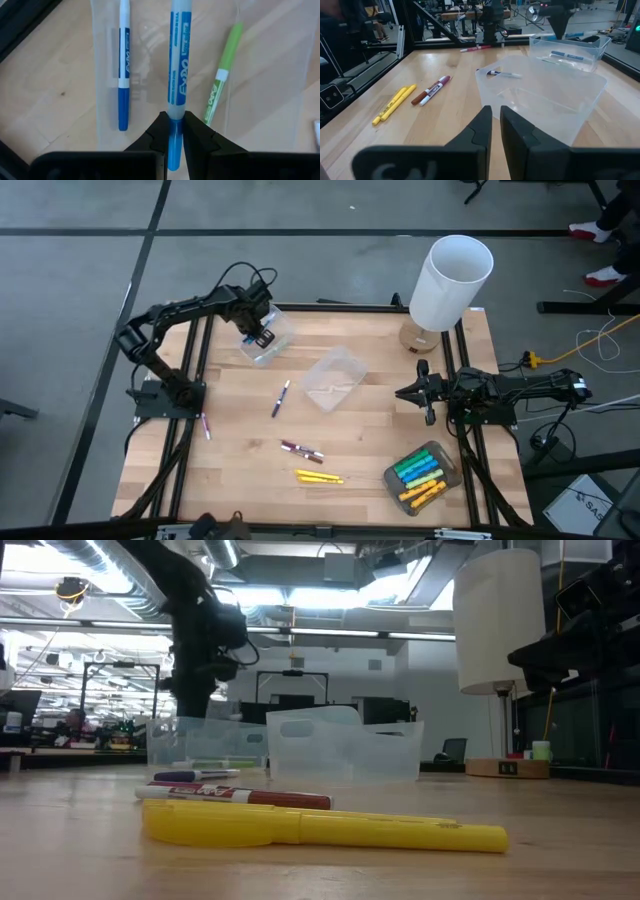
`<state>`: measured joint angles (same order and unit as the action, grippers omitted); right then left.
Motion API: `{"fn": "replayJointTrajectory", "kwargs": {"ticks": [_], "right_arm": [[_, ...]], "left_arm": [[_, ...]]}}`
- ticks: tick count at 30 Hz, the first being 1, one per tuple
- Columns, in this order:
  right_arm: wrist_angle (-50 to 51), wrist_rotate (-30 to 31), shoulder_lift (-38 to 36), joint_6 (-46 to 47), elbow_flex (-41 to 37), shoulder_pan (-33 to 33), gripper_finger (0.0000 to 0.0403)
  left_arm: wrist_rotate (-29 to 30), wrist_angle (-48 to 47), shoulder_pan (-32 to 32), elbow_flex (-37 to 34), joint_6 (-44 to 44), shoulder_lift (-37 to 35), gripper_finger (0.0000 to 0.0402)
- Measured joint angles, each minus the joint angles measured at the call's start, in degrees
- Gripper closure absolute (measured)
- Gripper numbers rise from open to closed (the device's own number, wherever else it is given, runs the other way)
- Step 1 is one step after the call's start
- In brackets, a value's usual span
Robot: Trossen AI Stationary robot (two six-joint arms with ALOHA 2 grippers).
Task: Pick & Place Markers
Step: Put the blue marker into the transparent bin
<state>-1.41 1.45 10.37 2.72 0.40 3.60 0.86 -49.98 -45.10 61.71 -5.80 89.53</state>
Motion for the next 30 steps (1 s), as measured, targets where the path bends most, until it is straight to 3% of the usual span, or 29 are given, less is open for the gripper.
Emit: {"fn": "replayJointTrajectory", "kwargs": {"ticks": [10,30], "right_arm": [[0.0,0.0,0.0,0.0,0.0,0.0,0.0363],[0.0,0.0,0.0,0.0,0.0,0.0,0.0363]], "left_arm": [[-0.6,0.0,0.0,0.0,1.1,4.0,0.0375],[-0.4,0.0,0.0,0.0,0.6,4.1,0.0352]]}}
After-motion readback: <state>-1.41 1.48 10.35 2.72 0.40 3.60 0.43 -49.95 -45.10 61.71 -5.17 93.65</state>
